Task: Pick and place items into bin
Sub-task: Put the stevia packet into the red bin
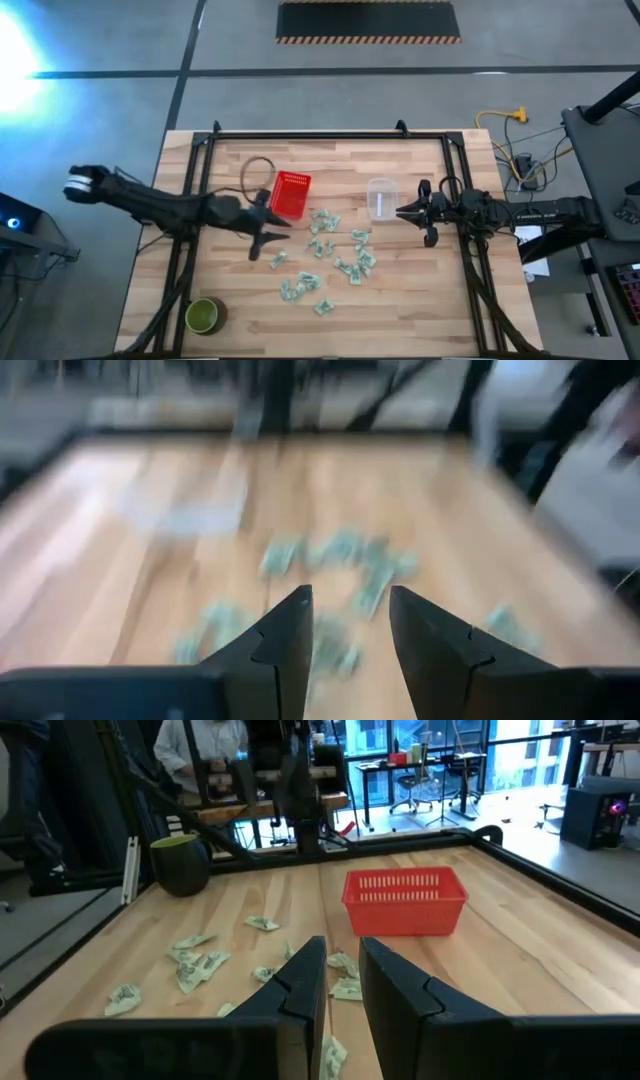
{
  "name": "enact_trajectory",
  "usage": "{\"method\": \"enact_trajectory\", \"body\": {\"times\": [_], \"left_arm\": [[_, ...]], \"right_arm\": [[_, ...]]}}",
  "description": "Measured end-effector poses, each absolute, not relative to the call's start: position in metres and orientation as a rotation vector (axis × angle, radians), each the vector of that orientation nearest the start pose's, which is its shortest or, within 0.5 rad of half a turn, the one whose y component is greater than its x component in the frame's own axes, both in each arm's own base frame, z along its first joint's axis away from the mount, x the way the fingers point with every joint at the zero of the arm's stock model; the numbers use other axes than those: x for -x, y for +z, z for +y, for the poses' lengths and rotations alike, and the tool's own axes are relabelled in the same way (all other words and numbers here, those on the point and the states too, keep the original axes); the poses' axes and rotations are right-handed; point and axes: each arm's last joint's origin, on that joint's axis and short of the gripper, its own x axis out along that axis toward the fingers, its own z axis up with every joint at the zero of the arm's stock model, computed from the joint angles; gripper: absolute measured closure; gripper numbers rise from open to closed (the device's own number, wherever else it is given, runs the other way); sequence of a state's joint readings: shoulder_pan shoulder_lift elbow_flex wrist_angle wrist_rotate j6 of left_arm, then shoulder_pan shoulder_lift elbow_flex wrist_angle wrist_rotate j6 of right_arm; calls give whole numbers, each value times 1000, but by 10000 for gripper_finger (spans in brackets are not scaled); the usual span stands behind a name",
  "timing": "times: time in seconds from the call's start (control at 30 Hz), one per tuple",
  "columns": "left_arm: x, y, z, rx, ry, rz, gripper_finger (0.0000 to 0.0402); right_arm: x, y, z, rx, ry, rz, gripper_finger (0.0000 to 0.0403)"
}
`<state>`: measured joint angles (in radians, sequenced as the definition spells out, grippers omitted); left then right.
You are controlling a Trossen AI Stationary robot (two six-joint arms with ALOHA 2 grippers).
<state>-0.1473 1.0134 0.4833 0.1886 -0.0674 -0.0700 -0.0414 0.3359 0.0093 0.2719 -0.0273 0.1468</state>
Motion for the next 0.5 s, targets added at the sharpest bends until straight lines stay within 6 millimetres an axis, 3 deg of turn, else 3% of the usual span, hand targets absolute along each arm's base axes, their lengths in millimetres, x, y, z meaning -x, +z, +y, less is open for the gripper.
{"method": "enact_trajectory", "body": {"times": [0.2, 0.5], "left_arm": [[-234, 223, -49, 24, 72, 609, 283], [-258, 238, -90, 65, 162, 788, 283]], "right_arm": [[-119, 163, -4, -152, -18, 56, 346], [-119, 163, -4, -148, -18, 56, 346]]}}
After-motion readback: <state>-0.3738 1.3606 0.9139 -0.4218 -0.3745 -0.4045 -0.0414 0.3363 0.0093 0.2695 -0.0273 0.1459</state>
